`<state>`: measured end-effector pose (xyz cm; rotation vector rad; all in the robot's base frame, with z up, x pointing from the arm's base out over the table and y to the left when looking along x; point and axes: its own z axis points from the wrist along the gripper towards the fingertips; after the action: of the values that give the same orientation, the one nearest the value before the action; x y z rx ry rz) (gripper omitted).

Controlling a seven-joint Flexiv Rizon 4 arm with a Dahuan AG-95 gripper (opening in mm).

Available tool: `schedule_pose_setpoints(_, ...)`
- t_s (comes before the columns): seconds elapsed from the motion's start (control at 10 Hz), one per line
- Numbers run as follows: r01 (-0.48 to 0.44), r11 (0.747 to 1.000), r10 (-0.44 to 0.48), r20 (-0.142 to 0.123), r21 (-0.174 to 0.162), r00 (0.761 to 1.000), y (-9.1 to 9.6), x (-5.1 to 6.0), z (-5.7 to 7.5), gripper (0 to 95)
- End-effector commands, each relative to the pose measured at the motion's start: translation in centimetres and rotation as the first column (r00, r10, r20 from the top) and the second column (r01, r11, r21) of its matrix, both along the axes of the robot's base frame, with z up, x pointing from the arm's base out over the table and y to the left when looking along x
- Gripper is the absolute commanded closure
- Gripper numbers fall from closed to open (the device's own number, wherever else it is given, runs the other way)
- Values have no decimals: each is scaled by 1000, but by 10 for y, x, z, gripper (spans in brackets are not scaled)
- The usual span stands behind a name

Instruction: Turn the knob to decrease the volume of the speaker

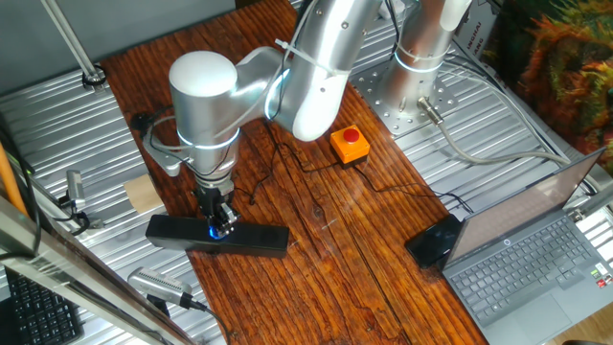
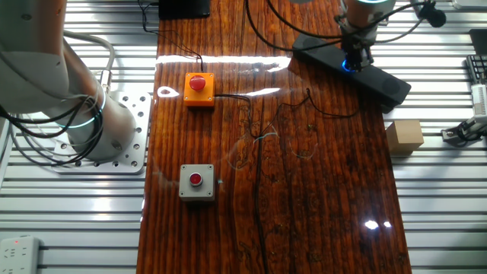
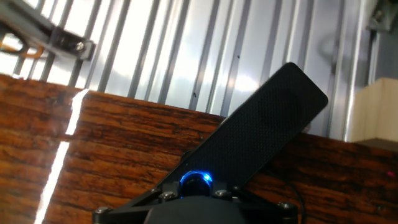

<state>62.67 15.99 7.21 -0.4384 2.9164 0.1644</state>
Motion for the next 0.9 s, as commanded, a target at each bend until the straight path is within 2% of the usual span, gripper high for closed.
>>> schedule_pose_setpoints(0.1,-85,996,85,5,-12,996,0,0,-1,950)
schedule_pose_setpoints(0.5,-169,985,169,1,-37,986,0,0,-1,950)
schedule_pose_setpoints(0.9,-295,953,296,8,-62,955,0,0,-1,950)
